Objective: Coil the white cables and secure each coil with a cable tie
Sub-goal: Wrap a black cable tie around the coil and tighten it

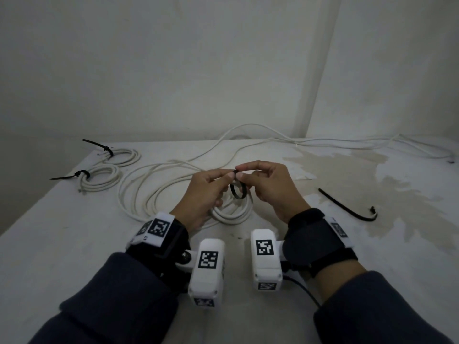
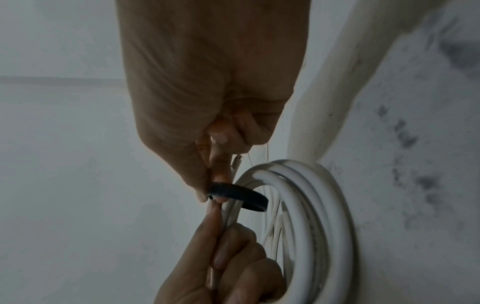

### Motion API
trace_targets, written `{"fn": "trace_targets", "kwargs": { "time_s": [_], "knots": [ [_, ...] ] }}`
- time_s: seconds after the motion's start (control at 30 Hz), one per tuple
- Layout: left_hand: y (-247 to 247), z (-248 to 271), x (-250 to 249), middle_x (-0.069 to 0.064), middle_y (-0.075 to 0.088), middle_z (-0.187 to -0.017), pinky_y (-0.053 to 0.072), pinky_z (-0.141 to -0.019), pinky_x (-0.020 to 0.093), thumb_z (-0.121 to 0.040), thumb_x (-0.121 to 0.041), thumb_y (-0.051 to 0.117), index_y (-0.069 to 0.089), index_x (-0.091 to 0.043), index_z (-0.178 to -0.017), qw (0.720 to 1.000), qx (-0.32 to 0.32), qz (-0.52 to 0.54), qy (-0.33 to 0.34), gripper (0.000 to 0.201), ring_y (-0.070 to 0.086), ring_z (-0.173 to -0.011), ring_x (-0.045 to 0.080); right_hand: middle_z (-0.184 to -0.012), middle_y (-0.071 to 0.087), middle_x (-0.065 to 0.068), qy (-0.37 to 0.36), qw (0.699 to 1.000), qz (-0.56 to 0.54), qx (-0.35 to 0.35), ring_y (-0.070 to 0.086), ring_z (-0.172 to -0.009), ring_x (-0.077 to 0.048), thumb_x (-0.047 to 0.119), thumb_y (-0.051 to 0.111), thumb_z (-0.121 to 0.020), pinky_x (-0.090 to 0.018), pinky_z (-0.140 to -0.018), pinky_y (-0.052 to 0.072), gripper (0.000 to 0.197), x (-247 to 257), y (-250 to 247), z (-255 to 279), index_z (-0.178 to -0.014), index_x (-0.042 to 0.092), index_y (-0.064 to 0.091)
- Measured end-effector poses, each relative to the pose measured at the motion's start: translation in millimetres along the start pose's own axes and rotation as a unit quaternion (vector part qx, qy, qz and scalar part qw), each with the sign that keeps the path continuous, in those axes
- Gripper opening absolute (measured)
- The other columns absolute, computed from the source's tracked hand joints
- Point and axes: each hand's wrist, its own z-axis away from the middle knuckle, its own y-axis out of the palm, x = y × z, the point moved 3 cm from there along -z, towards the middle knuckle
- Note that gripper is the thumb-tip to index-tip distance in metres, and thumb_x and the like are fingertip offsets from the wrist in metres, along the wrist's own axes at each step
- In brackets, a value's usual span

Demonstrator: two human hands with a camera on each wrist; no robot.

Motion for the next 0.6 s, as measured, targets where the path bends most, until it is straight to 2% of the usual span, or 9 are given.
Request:
{"fn": "trace_targets", "kwargs": {
  "time_s": [0.2,0.3,0.5,0.6],
  "knots": [
    [0.1,-0.1,-0.8,-0.014,0.054,-0.049,0.026,-0.039,0.012,-0.094,-0.008,0.054,0.069,-0.009,-0.095,1.000,-0.006,0.013,-0.006,0.015,0.038,-0.040,-0.001,-0.060,0.049,-0.013,0.003,1.000,0.009,0.008,0.031,-0.037,-0.007,0.001,0.069,-0.082,-0.013,-0.039,0.027,0.013,1.4,1.4,0.5,-0.095,0.005,0.072],
    [1.0,-0.4,-0.8,-0.013,0.051,-0.046,0.026,-0.038,0.012,-0.094,-0.007,0.053,0.069,-0.011,-0.090,1.000,0.002,0.012,-0.006,0.017,0.035,-0.039,-0.001,-0.064,0.052,-0.019,0.006,1.000,0.012,0.003,0.031,-0.039,-0.009,0.003,0.069,-0.082,-0.014,-0.039,0.027,0.012,1.2,1.0,0.7,-0.091,0.009,0.073],
    [1.3,0.2,-1.8,-0.013,0.049,-0.043,0.026,-0.039,0.012,-0.095,-0.007,0.052,0.067,-0.009,-0.092,1.000,0.007,0.004,-0.003,0.016,0.036,-0.038,0.000,-0.060,0.050,-0.011,0.008,1.000,0.004,-0.001,0.030,-0.034,-0.004,-0.001,0.066,-0.084,-0.013,-0.038,0.026,0.014,0.2,-0.2,0.7,-0.095,0.005,0.072],
    [0.8,-0.6,-1.1,-0.014,0.047,-0.043,0.026,-0.038,0.012,-0.095,-0.007,0.053,0.068,-0.006,-0.096,1.000,0.007,0.003,-0.003,0.015,0.036,-0.038,0.000,-0.063,0.052,-0.013,0.007,1.000,0.006,-0.003,0.030,-0.034,-0.004,-0.001,0.065,-0.085,-0.014,-0.038,0.026,0.013,-0.1,0.1,1.3,-0.095,0.005,0.072]
  ]
}}
